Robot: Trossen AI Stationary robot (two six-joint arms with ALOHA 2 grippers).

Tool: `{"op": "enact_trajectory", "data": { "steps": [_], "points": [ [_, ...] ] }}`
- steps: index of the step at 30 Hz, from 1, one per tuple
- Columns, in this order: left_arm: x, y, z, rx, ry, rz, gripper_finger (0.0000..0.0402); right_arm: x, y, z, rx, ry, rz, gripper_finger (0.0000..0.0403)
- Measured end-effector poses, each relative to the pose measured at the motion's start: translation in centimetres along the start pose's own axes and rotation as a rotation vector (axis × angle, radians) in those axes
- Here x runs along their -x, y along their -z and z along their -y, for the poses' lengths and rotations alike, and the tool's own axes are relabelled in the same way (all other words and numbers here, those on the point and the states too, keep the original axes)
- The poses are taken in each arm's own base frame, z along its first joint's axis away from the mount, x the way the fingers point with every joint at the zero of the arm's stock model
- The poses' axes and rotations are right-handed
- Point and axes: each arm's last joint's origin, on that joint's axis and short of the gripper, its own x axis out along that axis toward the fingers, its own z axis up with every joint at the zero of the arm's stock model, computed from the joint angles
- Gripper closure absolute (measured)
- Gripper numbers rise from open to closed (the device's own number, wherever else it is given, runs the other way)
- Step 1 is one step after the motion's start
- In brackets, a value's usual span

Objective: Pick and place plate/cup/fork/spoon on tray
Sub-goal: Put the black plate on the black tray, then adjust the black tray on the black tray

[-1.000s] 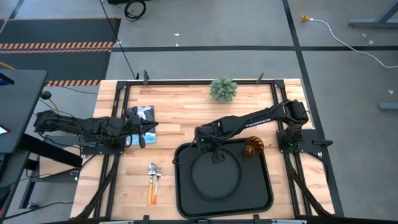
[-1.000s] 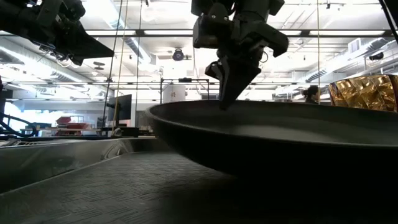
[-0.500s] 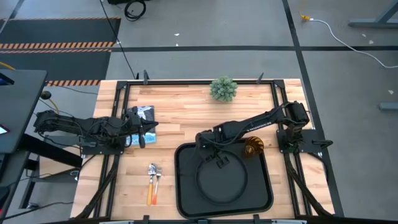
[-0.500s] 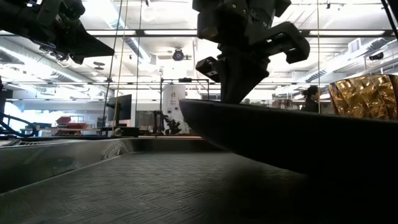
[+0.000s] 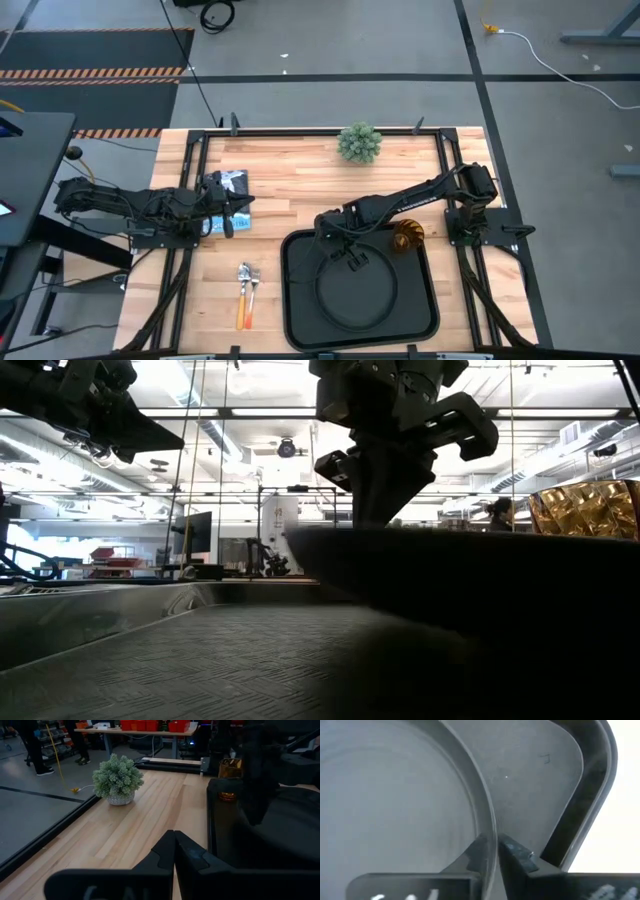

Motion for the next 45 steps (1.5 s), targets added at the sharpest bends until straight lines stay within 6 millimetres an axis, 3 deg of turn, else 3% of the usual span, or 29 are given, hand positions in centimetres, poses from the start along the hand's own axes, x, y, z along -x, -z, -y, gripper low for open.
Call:
{"op": "enact_trajectory", "data": {
  "steps": [10,17,26,32,37,45],
  "points": [
    [0.0,0.0,0.0,-0.001,0.000,0.000,0.0392,0.4,-0.2,-0.1,-0.011,0.014,0.010,0.0295],
    [0.0,0.0,0.2,-0.009,0.053,-0.001,0.0392,2.1,-0.9,0.7,-0.193,0.170,0.036,0.0292],
    [0.0,-0.1,0.2,-0.009,0.055,0.005,0.0392,-0.4,0.3,3.3,-0.423,0.225,0.034,0.0273],
    [0.0,-0.1,0.2,-0.020,0.051,0.009,0.0392,-0.7,-0.4,3.7,-0.299,0.296,0.076,0.0269],
    [0.0,-0.1,0.2,-0.020,0.050,0.008,0.0392,-3.6,-0.1,4.0,-0.277,0.308,0.035,0.0265],
    [0.0,-0.1,0.2,-0.021,0.050,0.007,0.0392,-4.7,0.1,4.5,-0.256,0.389,0.013,0.0221]
  ]
}}
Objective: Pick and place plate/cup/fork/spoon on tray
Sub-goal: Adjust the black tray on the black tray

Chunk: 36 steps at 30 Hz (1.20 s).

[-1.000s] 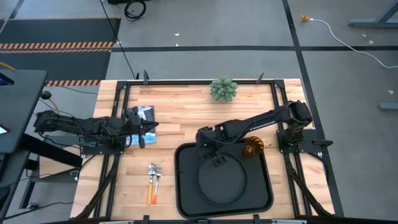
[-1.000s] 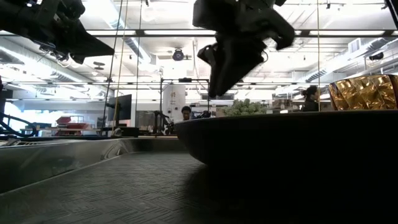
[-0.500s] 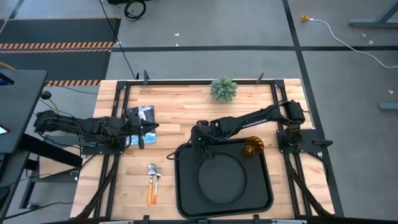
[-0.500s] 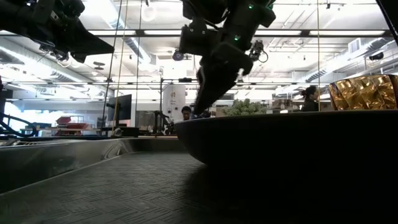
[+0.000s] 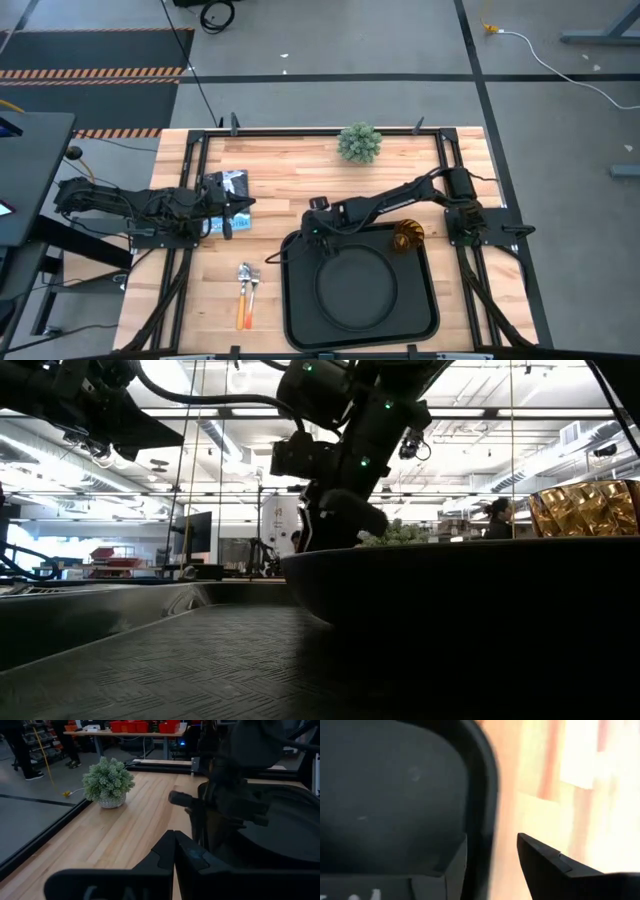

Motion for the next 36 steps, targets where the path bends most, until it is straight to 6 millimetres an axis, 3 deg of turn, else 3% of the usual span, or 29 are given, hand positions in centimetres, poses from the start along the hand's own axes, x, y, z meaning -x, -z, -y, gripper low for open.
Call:
{"op": "enact_trajectory", "data": {
  "steps": [7,31,36],
  "points": [
    [0.0,0.0,0.0,0.000,0.000,0.000,0.0392,0.0,0.1,0.3,0.020,0.047,-0.021,0.0198],
    [0.0,0.0,0.0,-0.002,0.003,-0.001,0.0392,-0.1,0.8,1.5,-0.026,0.126,-0.077,0.0200],
    [0.0,0.0,0.0,0.064,-0.014,0.004,0.0392,1.8,0.2,2.0,-0.049,0.136,-0.034,0.0200]
  ]
}}
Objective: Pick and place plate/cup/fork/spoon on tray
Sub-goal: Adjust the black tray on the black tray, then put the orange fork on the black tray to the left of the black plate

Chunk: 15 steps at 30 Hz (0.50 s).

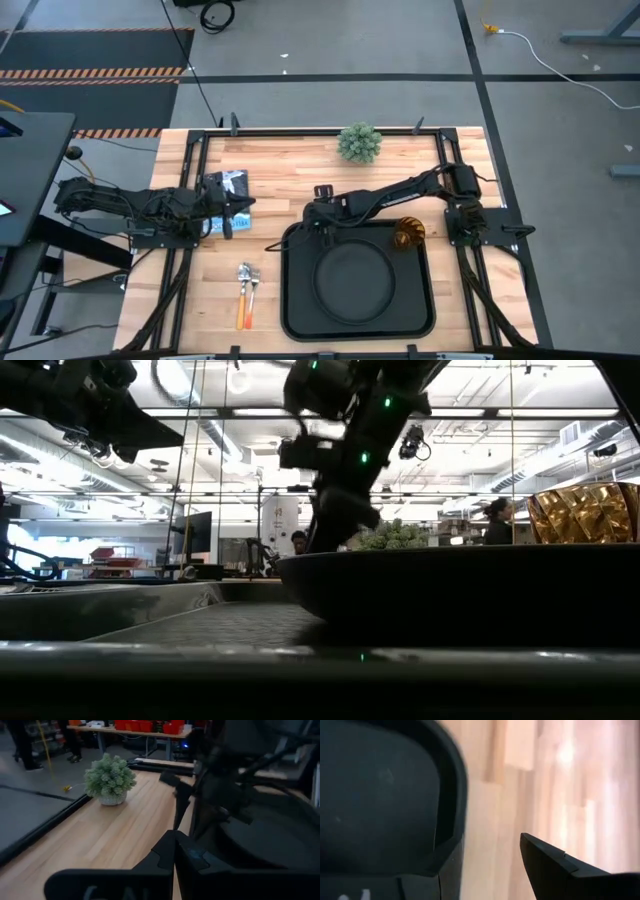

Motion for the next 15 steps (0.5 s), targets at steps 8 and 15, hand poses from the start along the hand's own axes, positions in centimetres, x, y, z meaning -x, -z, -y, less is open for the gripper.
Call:
{"op": "enact_trajectory", "data": {
  "steps": [8,15],
  "points": [
    [-0.4,-0.4,1.7,0.201,0.180,-0.091,0.0379,4.7,-0.8,1.3,-0.089,0.021,0.084,0.0202],
    [-0.7,1.6,4.1,0.451,0.381,-0.396,0.0384,6.1,-0.6,0.3,-0.110,0.069,0.060,0.0202]
  ]
}}
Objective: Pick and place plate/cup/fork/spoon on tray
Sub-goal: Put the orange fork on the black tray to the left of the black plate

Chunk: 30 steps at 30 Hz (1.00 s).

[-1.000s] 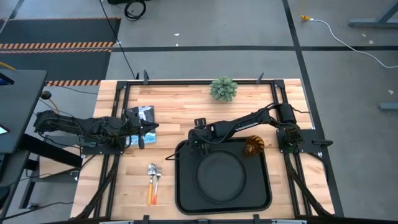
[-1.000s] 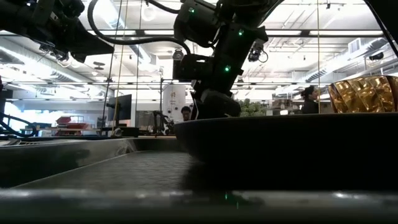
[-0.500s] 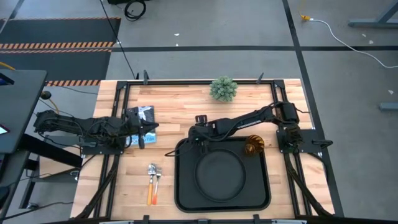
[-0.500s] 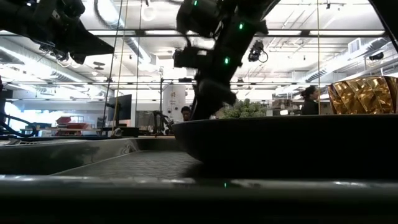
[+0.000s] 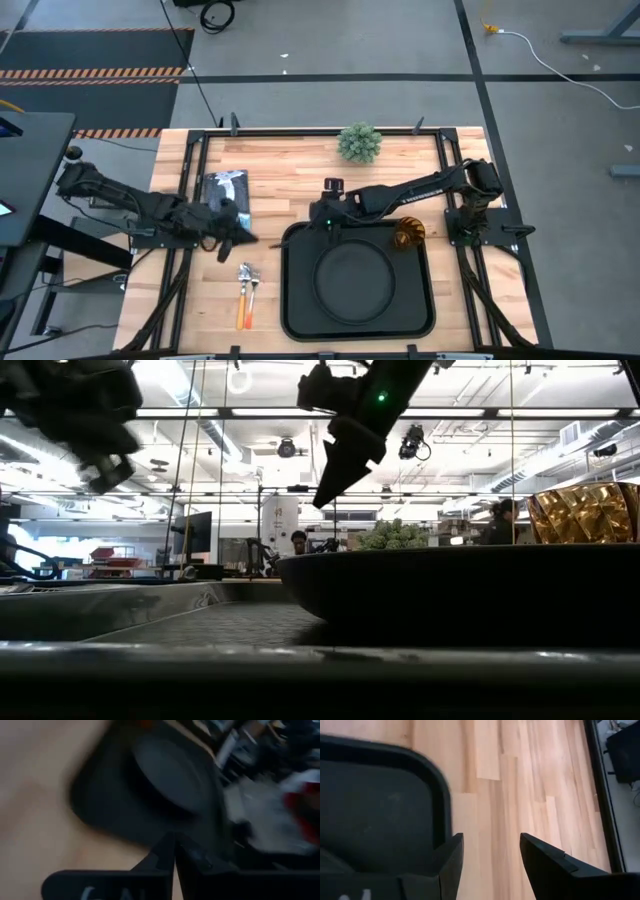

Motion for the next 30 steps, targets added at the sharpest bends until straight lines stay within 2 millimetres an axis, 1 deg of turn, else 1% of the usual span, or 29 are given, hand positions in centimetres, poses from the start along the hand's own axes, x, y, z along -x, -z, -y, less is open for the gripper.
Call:
{"op": "enact_trajectory", "data": {
  "steps": [2,4,7,10,14,17,22,26,30],
  "points": [
    [-0.3,0.9,0.4,0.101,0.034,-0.110,0.0385,0.3,0.0,-0.7,0.017,0.008,0.002,0.0202],
    [-0.5,2.0,0.6,0.187,0.023,-0.210,0.0385,0.6,-0.1,-1.3,0.026,0.019,0.010,0.0202],
    [-0.5,3.2,0.8,0.288,-0.031,-0.288,0.0385,1.1,-0.1,-2.2,0.034,0.043,0.020,0.0202],
    [-0.6,4.0,1.2,0.344,-0.075,-0.281,0.0386,1.4,-0.1,-2.8,0.030,0.038,0.022,0.0202],
    [-0.5,4.8,1.9,0.350,-0.129,-0.263,0.0386,1.5,0.2,-3.0,-0.002,0.035,-0.001,0.0202],
    [-0.3,4.8,2.7,0.335,-0.154,-0.242,0.0386,1.5,0.2,-3.0,-0.020,0.035,0.003,0.0202],
    [0.1,4.4,3.7,0.304,-0.247,-0.224,0.0386,1.5,-0.1,-3.1,0.040,0.037,0.029,0.0202],
    [0.1,4.2,3.9,0.309,-0.363,-0.192,0.0386,1.2,-0.4,-2.2,0.080,0.088,0.042,0.0202],
    [-0.6,4.3,4.5,0.329,-0.420,-0.183,0.0386,0.8,-0.5,-1.4,0.065,0.098,0.050,0.0202]
  ]
}}
